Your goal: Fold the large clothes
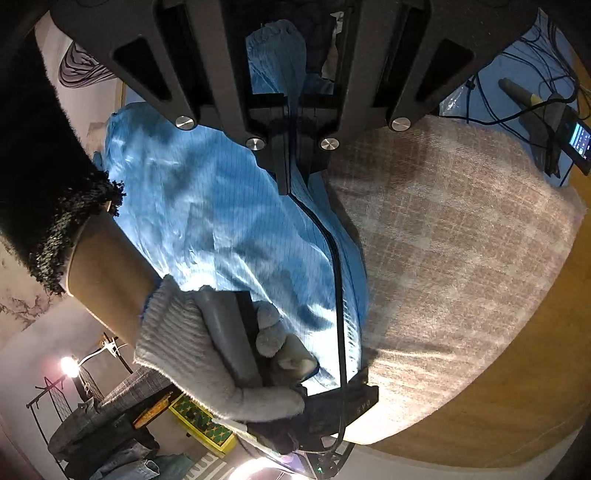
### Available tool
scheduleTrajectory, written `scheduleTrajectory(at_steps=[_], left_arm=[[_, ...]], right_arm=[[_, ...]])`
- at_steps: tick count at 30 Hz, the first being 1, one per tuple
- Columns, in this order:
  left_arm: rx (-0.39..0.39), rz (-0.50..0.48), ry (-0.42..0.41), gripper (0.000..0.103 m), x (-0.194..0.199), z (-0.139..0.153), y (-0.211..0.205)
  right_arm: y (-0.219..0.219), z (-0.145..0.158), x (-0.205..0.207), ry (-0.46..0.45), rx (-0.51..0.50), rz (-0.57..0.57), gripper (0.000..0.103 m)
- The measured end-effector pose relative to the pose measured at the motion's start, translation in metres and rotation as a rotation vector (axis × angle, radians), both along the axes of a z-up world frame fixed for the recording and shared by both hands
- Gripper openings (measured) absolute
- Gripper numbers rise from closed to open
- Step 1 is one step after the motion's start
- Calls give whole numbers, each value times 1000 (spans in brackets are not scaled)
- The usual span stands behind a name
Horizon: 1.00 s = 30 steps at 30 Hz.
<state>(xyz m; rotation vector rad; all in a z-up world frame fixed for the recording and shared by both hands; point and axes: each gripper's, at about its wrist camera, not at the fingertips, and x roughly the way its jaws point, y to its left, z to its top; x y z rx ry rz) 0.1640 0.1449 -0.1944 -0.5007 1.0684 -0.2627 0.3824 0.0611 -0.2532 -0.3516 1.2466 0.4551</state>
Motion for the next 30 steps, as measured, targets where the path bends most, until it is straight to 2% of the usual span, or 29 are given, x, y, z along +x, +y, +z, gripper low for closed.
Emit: scheduleTrajectory(at_steps=[2, 3, 4, 5, 6, 7, 10, 13, 21, 30], left_arm=[[-4, -1, 2, 0, 1, 0, -1], [-2, -2, 0, 0, 1, -1, -2], [1, -5, -3, 0, 1, 0, -4], [3, -6, -5, 0, 0, 0, -4], [5, -7, -7, 0, 1, 1, -5], [4, -8, -9, 0, 0, 2, -5], [12, -13, -17, 0, -1, 4, -6], [15, -16, -23, 0, -2, 5, -5], [39, -45, -65, 0, -5, 18, -19], [59, -129, -111, 0, -3, 36, -56]], right_arm=[[2, -1, -1, -34, -39, 14, 56], [3, -1, -2, -40, -39, 18, 46], [2, 0, -2, -43, -32, 17, 31], [1, 1, -1, -49, -34, 13, 24], [0, 1, -1, -55, -35, 12, 12], [0, 2, -1, -54, -31, 14, 10], [-5, 2, 2, -47, 0, 15, 4], [-21, 5, 7, -17, 85, -20, 2], [-78, 30, 19, -8, 297, -96, 1], [-153, 57, 15, -17, 558, -206, 1]])
